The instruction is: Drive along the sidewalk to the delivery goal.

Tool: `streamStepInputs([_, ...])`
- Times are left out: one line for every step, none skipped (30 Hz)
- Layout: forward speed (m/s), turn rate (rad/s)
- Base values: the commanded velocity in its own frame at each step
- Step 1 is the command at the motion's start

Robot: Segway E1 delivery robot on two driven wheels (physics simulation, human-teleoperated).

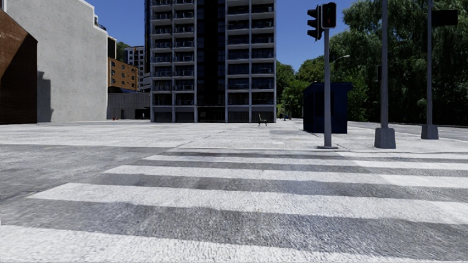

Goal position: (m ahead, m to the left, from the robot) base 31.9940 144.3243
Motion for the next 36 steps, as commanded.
streamStepInputs([1.78,0.0])
streamStepInputs([1.78,0.0])
streamStepInputs([2.0,0.0])
streamStepInputs([2.0,0.0])
streamStepInputs([2.0,0.0])
streamStepInputs([2.0,0.0])
streamStepInputs([2.0,0.0])
streamStepInputs([2.0,0.0])
streamStepInputs([2.0,0.0])
streamStepInputs([2.0,0.0])
streamStepInputs([2.0,0.0])
streamStepInputs([2.0,0.0])
streamStepInputs([2.0,0.0])
streamStepInputs([2.0,0.0])
streamStepInputs([2.0,0.0])
streamStepInputs([2.0,0.0])
streamStepInputs([2.0,0.0])
streamStepInputs([2.0,0.0])
streamStepInputs([2.0,0.0])
streamStepInputs([2.0,0.0])
streamStepInputs([2.0,0.0])
streamStepInputs([2.0,0.0])
streamStepInputs([2.0,0.0])
streamStepInputs([2.0,0.0])
streamStepInputs([2.0,0.0])
streamStepInputs([2.0,0.0])
streamStepInputs([2.0,0.0])
streamStepInputs([2.0,0.0])
streamStepInputs([2.0,0.0])
streamStepInputs([2.0,0.0])
streamStepInputs([2.0,0.0])
streamStepInputs([2.0,0.0])
streamStepInputs([2.0,0.0])
streamStepInputs([2.0,0.0])
streamStepInputs([2.0,0.0])
streamStepInputs([2.0,0.0])
